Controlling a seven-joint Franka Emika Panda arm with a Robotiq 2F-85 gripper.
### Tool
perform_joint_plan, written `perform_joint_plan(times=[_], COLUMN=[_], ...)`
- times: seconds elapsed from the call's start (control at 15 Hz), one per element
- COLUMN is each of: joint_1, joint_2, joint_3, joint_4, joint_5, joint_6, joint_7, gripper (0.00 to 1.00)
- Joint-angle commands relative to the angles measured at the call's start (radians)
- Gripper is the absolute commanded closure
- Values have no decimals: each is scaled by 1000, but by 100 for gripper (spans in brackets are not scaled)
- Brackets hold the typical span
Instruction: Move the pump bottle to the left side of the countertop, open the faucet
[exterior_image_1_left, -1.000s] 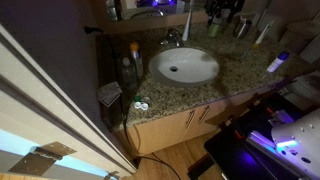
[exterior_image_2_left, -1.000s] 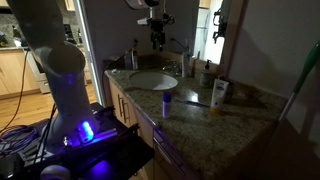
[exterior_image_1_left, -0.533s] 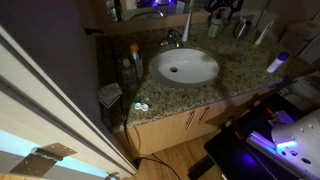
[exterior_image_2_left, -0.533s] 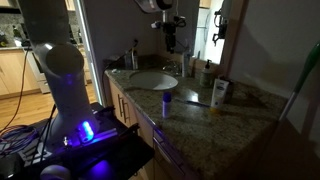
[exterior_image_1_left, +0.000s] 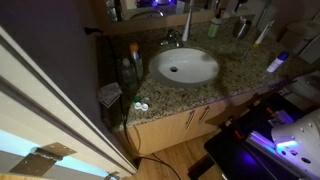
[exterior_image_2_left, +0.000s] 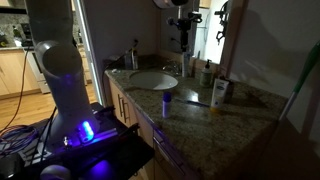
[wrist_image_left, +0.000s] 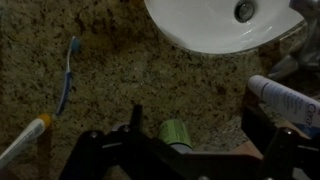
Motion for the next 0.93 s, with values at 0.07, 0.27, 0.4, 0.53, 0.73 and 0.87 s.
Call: perform_joint_plan(times=[0.07, 0.27, 0.4, 0.53, 0.73, 0.87], joint_1=[-44, -86, -74, -72, -99, -117], joint_2=[191, 248, 218, 252, 332, 360], joint_3=[-51, -74, -80, -88, -97, -103], joint_4=[248, 352, 293, 332, 405, 426], joint_5=[105, 229, 195, 186, 261, 294], joint_6=[-123, -186, -141, -159, -152, -127], joint_7=[107, 154, 128, 164, 328, 408], gripper=[0, 0, 0, 0, 0, 0])
